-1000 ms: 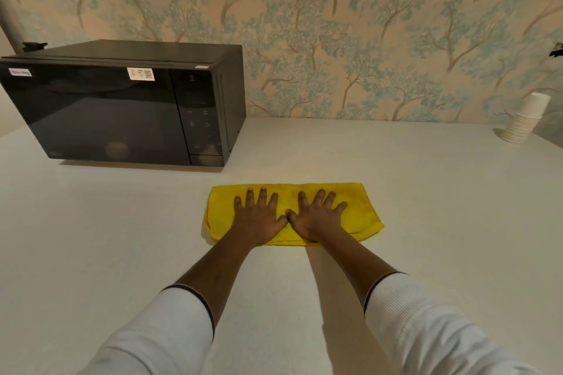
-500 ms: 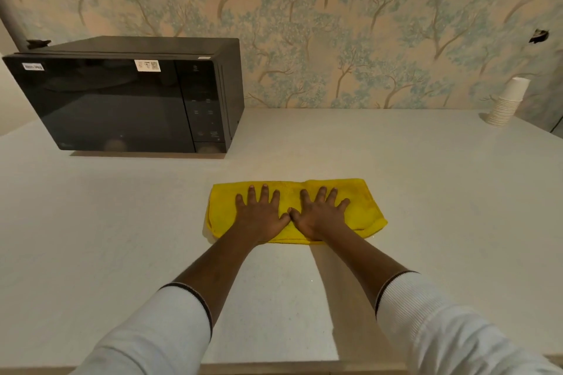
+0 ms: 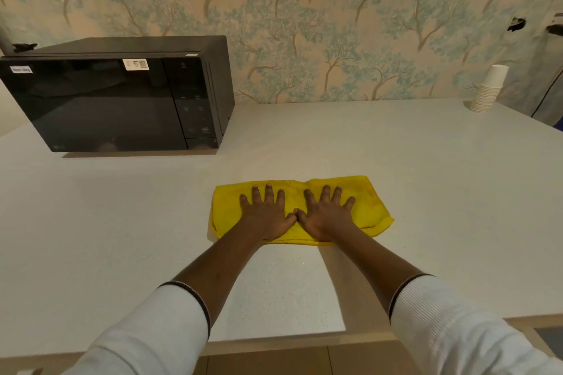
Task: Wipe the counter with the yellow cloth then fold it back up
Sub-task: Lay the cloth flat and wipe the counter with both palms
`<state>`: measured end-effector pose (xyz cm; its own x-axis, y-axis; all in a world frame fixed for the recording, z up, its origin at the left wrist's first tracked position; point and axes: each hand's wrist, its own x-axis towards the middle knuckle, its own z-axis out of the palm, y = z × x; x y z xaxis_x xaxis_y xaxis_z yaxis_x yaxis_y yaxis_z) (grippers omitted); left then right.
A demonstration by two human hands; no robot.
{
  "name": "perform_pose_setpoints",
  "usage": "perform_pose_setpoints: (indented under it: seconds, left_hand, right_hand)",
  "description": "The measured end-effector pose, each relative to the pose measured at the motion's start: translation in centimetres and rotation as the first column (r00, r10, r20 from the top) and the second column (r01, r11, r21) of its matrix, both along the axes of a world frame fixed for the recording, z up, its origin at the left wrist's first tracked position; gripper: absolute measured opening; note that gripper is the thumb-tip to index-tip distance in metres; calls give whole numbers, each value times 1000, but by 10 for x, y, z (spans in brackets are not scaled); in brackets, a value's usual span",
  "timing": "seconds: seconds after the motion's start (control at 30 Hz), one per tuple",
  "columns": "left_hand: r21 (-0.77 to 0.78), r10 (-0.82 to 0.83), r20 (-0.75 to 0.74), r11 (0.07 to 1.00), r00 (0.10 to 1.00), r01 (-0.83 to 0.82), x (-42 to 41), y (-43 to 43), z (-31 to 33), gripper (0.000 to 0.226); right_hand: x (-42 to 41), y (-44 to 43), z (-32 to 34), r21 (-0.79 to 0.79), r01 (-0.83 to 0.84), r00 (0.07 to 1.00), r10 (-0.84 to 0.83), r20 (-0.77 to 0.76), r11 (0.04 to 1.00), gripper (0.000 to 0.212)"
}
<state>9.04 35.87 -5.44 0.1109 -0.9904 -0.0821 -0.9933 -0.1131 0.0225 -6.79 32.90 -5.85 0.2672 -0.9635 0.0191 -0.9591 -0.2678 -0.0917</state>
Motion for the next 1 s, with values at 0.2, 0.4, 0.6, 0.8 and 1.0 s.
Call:
perform_pose_setpoints:
  seconds: [0.2,0.4,0.6,0.8,1.0]
  left_hand:
    - [-4,-23,-10,1000,1000,23,-10,-8,0,86]
    - [10,-13,-8,1000,1000,13,-19,-23,2,87]
    - [163,10,50,987,999,-18,-20,-37,14,91]
    - [407,38,190,906,981,-114,-17,-49,39,108]
    - [440,-49,133,898,990,-14,-1,-65,68,101]
  right_hand:
    - [-11,-4,0,3,13,1000,-13,-8,1000,82]
    - [-19,-19,4,6,22,1000,-22,-22,1000,84]
    - [-23,-43,8,24,-36,999,36,-39,999,85]
    - [-24,-69,12,23,-237,969,238,-70,971,81]
    - [-24,-93,18,41,-449,884,451,-124,893,78]
